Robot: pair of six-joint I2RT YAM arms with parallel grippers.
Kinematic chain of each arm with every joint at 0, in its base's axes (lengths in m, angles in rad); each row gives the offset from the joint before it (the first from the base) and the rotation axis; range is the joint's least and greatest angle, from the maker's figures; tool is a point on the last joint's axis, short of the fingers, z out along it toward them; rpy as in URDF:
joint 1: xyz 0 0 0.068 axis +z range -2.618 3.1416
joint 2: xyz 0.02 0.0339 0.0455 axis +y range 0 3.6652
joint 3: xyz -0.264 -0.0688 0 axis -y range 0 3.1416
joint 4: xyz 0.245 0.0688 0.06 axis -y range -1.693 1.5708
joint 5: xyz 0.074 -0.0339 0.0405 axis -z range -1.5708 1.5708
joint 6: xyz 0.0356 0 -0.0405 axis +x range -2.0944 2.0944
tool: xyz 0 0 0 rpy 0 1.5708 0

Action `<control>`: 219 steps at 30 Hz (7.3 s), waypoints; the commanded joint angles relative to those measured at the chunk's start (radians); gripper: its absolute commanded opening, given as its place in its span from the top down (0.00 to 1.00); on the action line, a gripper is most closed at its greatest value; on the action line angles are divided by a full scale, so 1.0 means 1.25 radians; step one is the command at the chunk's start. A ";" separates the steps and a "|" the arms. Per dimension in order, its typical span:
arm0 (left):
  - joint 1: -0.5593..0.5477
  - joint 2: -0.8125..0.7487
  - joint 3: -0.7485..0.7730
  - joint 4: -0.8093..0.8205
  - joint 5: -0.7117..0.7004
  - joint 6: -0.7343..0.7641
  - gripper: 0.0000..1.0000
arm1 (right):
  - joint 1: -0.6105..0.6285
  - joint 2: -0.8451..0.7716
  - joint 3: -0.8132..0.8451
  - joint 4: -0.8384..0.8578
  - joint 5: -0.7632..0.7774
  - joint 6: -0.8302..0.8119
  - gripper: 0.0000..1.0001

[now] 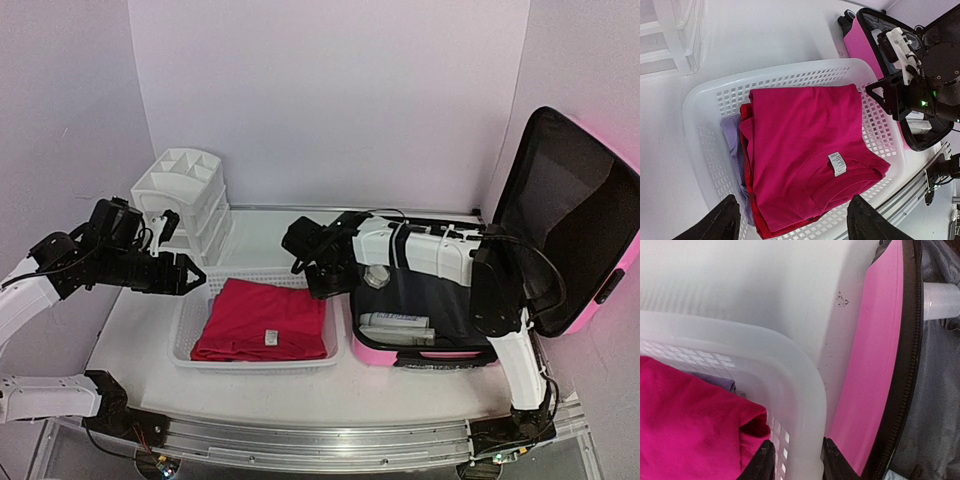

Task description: Open, take out, and arrange the luggage

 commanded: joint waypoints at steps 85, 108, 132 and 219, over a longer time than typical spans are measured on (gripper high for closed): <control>0.244 0.337 0.426 -0.066 -0.293 -0.064 0.02 | 0.187 0.048 0.015 0.669 -0.407 0.192 0.03; 0.295 0.656 0.702 -0.086 -0.375 -0.521 0.25 | 0.153 -0.632 -0.579 0.428 -0.005 -0.153 0.02; 0.292 0.663 0.630 -0.093 -0.148 -0.381 0.77 | 0.153 -0.640 -0.599 0.351 0.132 -0.201 0.02; 0.293 0.819 0.800 0.175 0.761 0.703 1.00 | -0.404 0.039 0.181 0.335 -1.107 -0.025 0.15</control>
